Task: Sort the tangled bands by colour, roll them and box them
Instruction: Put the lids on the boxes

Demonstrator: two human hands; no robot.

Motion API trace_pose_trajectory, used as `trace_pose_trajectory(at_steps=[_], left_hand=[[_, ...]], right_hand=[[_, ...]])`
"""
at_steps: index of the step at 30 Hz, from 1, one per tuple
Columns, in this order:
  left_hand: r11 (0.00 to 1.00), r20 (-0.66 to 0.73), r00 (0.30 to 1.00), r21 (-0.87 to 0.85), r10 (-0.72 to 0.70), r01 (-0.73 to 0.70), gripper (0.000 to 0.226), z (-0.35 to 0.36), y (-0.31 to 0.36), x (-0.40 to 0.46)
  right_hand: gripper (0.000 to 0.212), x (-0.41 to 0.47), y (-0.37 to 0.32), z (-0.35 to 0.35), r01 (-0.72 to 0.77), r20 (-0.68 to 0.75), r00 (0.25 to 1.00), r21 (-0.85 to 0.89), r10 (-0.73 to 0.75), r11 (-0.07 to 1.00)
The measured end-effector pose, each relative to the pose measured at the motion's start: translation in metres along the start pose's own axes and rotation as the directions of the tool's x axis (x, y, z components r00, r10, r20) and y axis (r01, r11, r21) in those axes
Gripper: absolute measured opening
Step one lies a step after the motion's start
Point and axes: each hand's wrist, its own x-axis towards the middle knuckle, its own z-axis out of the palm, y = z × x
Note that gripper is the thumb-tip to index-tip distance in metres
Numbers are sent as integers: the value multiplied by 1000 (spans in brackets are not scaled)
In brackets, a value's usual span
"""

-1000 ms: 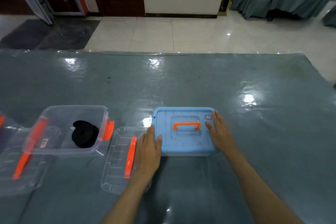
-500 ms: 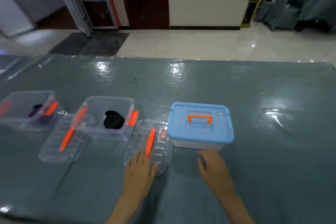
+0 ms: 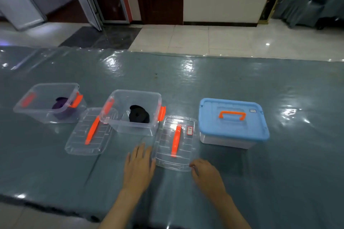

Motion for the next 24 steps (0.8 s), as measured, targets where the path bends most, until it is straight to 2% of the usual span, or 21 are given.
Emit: trace_pose_trajectory(at_steps=[6,9,13,17,21,24], left_hand=[[998,-11,998,2,68,-68,61,-13,-74,54],[993,-70,990,4,122,-122,74,-19,-106,79],[979,-61,977,39,203,-201,92,-14,-155,101],[966,-48,965,12,259,-259,107,-5,-183,110],[969,2,969,-11,247,-247,112,8,-186,111],[972,7,972,-20,233,-233,112,12,-185,110]], right_hand=[[28,62,-45,44,-164,31,986,-17,165,986],[33,97,-63,66,-257,37,965,-28,258,966],[26,130,-79,92,-422,-65,899,133,432,897],[23,147,-87,107,-491,-162,843,154,512,857],[14,157,-82,108,-592,-130,776,183,617,785],[21,158,-84,100,-652,-84,736,179,671,737]])
